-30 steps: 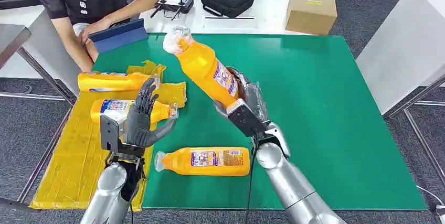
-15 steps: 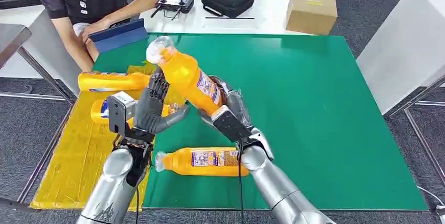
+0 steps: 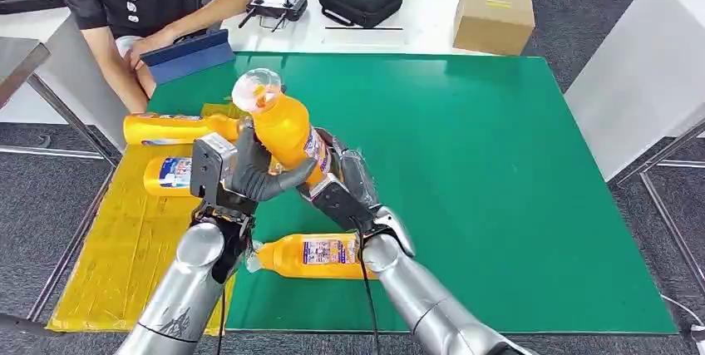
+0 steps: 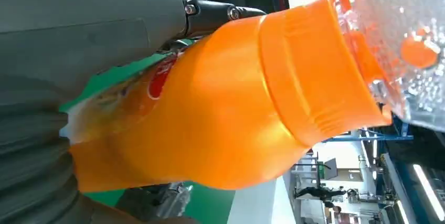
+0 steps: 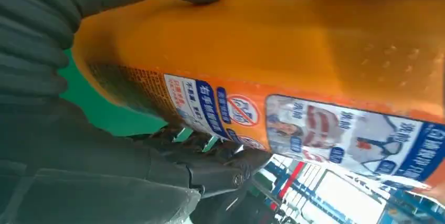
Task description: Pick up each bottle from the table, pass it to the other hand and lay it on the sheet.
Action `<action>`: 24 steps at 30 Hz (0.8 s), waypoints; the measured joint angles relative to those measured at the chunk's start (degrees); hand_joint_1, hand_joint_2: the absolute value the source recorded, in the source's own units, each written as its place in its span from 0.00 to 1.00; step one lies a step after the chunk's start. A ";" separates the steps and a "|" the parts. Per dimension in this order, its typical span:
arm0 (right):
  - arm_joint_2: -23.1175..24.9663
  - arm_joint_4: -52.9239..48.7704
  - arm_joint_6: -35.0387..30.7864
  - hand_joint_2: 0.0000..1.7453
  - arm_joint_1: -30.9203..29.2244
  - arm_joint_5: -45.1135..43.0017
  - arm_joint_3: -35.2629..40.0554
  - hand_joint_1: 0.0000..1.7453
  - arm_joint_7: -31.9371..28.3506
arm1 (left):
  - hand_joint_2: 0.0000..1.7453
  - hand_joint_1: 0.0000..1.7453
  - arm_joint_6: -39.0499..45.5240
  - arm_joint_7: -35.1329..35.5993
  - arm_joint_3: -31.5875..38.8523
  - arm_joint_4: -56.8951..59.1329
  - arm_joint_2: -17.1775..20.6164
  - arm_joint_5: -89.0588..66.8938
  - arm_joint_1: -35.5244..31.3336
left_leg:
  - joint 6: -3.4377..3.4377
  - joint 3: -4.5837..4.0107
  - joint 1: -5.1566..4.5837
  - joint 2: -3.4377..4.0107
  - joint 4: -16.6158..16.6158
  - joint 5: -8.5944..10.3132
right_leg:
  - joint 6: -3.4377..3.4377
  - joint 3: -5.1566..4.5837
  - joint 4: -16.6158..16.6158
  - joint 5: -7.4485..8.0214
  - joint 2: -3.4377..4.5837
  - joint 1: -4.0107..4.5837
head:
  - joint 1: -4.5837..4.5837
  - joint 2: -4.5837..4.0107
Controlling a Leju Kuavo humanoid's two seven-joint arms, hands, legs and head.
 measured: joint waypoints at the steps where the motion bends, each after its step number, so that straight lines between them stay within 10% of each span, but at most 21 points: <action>1: 0.09 0.22 -0.04 1.00 -0.04 -0.04 0.07 1.00 -0.17 | 1.00 0.00 0.02 -0.04 -0.07 0.13 0.00 0.15 -0.03 | 0.00 0.00 0.00 0.00 0.00 0.00 | 0.00 0.00 0.00 0.00 0.00 0.00 | 0.00 0.00; 24: 2.67 5.14 -17.69 1.00 -5.25 6.84 2.80 1.00 -2.47 | 1.00 0.00 0.55 -0.50 -3.11 3.17 0.00 2.78 -4.52 | 0.00 -0.03 0.00 0.01 0.00 0.01 | 0.00 -0.01 0.01 0.00 0.00 0.00 | -0.02 0.00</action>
